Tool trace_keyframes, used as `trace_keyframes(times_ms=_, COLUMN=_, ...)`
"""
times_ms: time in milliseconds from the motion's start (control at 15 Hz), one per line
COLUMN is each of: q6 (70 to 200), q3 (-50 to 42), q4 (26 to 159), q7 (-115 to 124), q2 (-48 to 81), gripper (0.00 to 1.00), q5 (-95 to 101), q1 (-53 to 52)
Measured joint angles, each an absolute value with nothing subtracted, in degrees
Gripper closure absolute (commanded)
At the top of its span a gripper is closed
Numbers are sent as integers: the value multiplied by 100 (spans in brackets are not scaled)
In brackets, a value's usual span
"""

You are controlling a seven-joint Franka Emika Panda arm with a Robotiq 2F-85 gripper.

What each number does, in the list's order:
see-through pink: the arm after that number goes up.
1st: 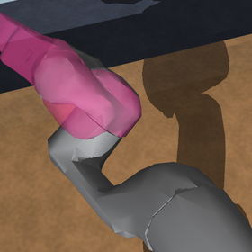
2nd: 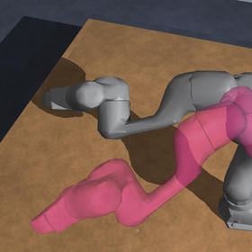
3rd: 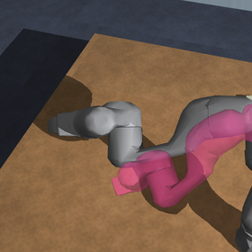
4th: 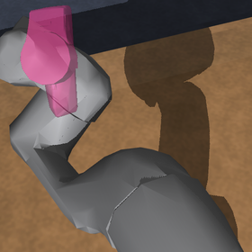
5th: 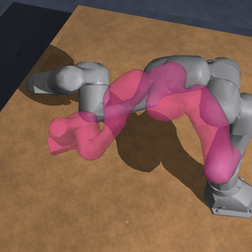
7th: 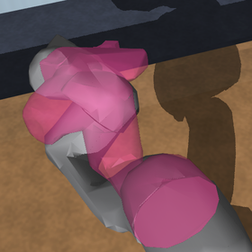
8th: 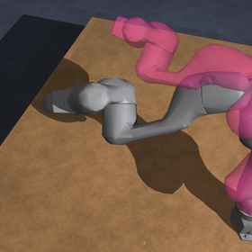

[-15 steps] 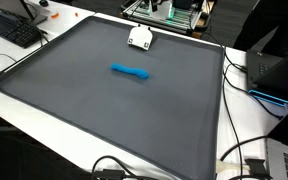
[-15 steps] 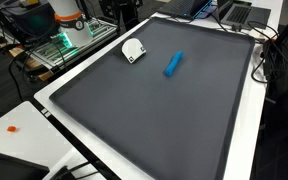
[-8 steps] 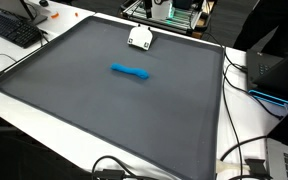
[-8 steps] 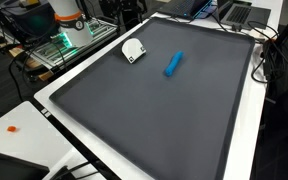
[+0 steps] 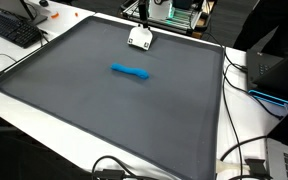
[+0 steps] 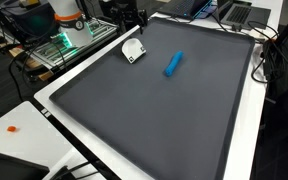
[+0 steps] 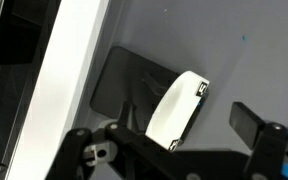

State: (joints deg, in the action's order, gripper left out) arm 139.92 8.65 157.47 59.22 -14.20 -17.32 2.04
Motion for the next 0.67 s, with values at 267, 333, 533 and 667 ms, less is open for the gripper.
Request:
trace_keyframes(times_ms=267, q6=14219, q3=840, q4=15746, q7=5947, q2=-1108, gripper=0, q5=-1735, q1=168)
trace_keyframes(times_ms=333, q6=14313, q3=839, q4=15746, q7=5955, q2=-1033, gripper=0, q5=-1735, q1=164)
trace_keyframes(times_ms=533, q6=14689, q3=834, q4=15746, q7=6027, q2=-815, gripper=0, q5=-1735, q1=146)
trace_keyframes(times_ms=667, q6=14965, q3=827, q4=15745, q7=6064, q2=-673, gripper=0, q5=-1731, q1=135)
